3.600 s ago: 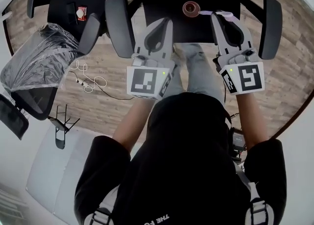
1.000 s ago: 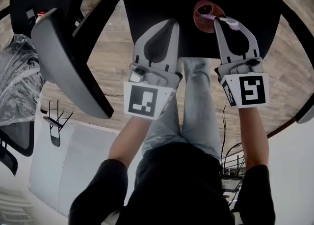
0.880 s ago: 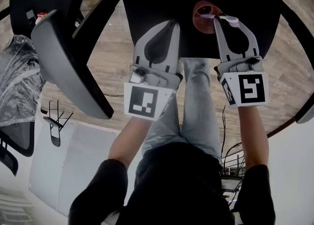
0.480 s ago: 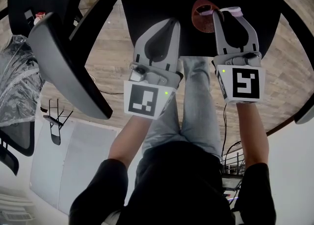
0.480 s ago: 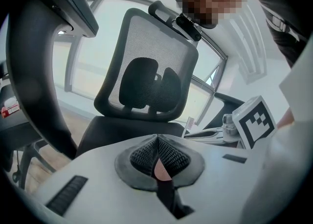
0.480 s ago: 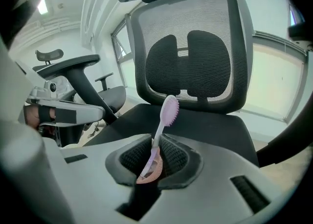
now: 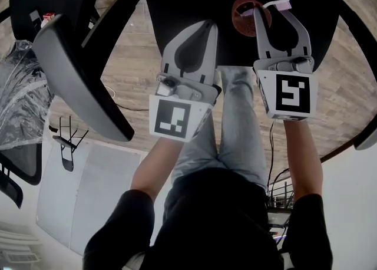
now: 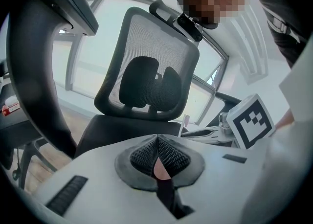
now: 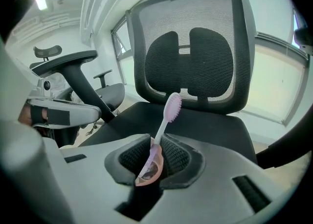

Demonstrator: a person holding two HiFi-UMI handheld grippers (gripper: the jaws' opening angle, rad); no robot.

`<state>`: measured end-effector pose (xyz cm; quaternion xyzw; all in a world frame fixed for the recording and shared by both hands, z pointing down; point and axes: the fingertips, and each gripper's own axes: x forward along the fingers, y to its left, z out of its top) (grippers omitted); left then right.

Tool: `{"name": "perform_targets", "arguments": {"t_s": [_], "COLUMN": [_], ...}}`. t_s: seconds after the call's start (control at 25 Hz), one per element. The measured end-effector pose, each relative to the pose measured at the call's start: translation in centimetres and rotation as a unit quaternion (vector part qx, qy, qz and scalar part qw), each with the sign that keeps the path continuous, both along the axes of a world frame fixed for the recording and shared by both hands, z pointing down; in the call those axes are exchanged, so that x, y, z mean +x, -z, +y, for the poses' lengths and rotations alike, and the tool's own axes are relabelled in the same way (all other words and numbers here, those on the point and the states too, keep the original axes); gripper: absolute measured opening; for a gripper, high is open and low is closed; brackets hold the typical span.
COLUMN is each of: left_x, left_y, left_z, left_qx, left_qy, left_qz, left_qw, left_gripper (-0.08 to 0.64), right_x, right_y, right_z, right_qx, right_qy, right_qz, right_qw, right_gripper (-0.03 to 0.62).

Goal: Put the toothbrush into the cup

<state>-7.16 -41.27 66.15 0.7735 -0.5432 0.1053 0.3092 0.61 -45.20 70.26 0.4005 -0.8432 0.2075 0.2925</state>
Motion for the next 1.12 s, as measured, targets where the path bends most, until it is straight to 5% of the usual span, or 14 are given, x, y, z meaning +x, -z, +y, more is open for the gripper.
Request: {"name": "perform_targets", "arguments": {"t_s": [0.76,1.12], "left_x": [0.2,-0.1], "left_y": [2.3,8.2], "left_z": [-0.9,-1.5], "left_qx": [0.014,0.042], "left_qy": [-0.005,-0.007], "left_qz": [-0.005,-0.010], "left_qw": [0.9999,0.9990], "left_gripper": [0.021,0.021], "right_x": [0.1,1.1], "right_y": [1.3,8.1], "right_z": [1.1,1.7], "right_qx": [-0.013,0.019], "right_qy": [0.009,0.032], "right_qz": [-0.018,-0.018], "right_qw": [1.000,0.999], "right_gripper": [0.115,0.135]}}
